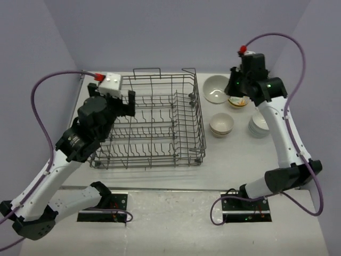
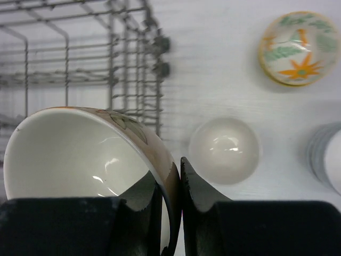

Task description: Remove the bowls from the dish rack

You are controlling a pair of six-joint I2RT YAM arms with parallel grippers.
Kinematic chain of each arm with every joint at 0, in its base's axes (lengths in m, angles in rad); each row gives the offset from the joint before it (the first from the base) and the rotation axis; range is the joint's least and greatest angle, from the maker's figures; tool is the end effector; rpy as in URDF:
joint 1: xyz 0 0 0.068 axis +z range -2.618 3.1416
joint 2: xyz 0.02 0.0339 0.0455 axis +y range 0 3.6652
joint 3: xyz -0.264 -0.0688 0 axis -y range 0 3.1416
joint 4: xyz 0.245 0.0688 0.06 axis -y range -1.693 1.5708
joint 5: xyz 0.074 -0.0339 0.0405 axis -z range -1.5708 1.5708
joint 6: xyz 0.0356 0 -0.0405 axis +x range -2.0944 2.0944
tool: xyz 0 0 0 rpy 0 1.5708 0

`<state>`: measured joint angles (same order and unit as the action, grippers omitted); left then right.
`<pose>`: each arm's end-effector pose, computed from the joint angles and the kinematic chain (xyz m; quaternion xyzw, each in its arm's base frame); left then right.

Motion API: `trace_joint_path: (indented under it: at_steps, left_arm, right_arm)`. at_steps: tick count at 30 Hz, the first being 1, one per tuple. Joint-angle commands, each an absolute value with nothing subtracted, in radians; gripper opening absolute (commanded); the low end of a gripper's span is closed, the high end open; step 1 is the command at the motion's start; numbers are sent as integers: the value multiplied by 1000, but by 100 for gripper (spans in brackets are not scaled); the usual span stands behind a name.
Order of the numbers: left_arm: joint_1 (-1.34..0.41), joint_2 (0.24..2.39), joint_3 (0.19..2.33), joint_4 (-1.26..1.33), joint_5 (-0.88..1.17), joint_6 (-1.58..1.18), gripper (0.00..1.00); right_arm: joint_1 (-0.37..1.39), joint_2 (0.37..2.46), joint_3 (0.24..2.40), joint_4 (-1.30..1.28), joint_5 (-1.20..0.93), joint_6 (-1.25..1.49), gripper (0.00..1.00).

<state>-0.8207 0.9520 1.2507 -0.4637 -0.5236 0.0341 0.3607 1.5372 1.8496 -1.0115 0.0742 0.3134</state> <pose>0.1403 -0.1245 0.4408 0.1532 0.7400 -0.0569 0.6524 0.2907 0.1068 0.4393 -0.0058 0.9060 0.1078 0.4093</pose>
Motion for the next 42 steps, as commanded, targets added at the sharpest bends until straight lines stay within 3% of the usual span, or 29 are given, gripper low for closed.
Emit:
trace_joint_path:
  at_steps: [1, 2, 7, 14, 33, 42]
  left_arm:
    - [-564, 968, 1246, -494, -516, -221, 100]
    - [-461, 979, 1249, -508, -484, -233, 100]
    - [-304, 967, 1214, -502, -417, -273, 100]
    - [-298, 828, 1033, -348, -569, -210, 100]
    - [-298, 831, 980, -319, -456, -173, 100]
    - [-298, 830, 977, -316, -430, -169, 100]
  right_arm:
    - [215, 1370, 1712, -870, 15, 350, 0]
    - [143, 1353, 1616, -841, 8, 357, 0]
    - [34, 1292, 1392, -652, 3, 413, 0]
    - [31, 1371, 1246, -546, -61, 443, 0]
    - [32, 1401, 1006, -380, -20, 486, 0]
    - [32, 1405, 1002, -396, -3, 482, 6]
